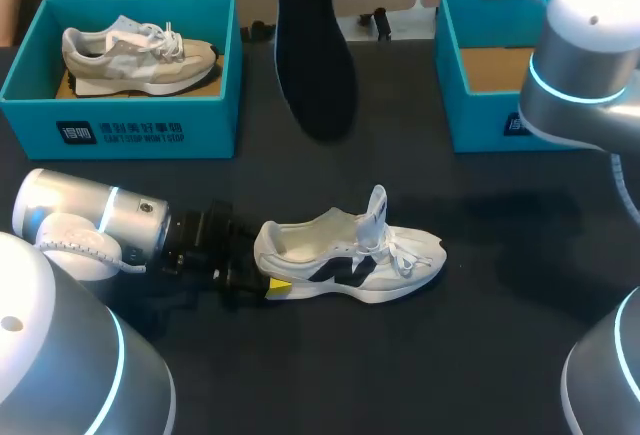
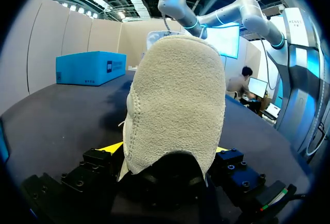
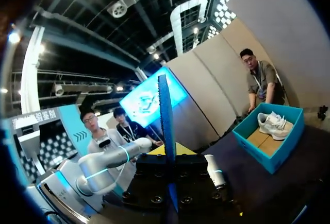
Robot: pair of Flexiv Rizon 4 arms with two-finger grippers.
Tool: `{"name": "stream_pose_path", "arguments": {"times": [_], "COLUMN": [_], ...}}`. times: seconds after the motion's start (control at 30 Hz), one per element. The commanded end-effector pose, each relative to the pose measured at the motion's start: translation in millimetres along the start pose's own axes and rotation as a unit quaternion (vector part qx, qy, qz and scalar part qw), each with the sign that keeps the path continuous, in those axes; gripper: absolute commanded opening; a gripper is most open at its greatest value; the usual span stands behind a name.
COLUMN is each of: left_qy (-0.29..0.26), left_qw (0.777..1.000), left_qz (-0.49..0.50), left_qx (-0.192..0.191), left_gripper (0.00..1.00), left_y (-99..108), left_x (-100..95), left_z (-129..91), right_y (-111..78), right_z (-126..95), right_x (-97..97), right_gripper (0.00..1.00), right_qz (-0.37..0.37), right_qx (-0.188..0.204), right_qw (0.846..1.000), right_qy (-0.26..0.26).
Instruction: Take the shoe out of the shoebox, open the shoe tongue, remove and reinsert the insole, then place the shoe into the shoebox
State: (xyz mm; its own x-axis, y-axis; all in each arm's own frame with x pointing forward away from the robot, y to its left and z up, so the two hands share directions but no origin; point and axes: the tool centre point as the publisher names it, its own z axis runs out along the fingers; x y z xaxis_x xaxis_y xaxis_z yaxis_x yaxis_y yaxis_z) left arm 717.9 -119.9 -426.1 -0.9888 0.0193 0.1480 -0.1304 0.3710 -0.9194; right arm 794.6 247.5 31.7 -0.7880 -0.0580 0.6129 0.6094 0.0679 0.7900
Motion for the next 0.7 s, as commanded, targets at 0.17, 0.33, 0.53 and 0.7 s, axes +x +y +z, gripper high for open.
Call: {"name": "stream_pose_path", "arguments": {"times": [0.17,0.33,0.53,0.7], "left_qy": [0.0,0.0,0.0,0.0], "left_qw": [1.0,1.0,1.0,1.0], "left_qz": [0.0,0.0,0.0,0.0], "left_qx": [-0.001,-0.001,-0.001,-0.001], "left_gripper": [0.0,0.0,0.0,0.0], "left_y": [1.8,1.8,1.8,1.8], "left_x": [-1.2,-1.2,-1.2,-1.2], "left_z": [1.7,1.7,1.7,1.7], "right_y": [-7.5,-7.5,-7.5,-7.5], "right_z": [-8.4,-8.4,-8.4,-8.4], "right_x": [11.5,11.5,11.5,11.5], "right_gripper": [0.0,0.0,0.0,0.0], "right_qz": [0.024,0.024,0.024,0.024], "right_qx": [0.009,0.009,0.009,0.009], "right_qw": [1.0,1.0,1.0,1.0], "right_qy": [-0.005,-0.005,-0.005,-0.005]}}
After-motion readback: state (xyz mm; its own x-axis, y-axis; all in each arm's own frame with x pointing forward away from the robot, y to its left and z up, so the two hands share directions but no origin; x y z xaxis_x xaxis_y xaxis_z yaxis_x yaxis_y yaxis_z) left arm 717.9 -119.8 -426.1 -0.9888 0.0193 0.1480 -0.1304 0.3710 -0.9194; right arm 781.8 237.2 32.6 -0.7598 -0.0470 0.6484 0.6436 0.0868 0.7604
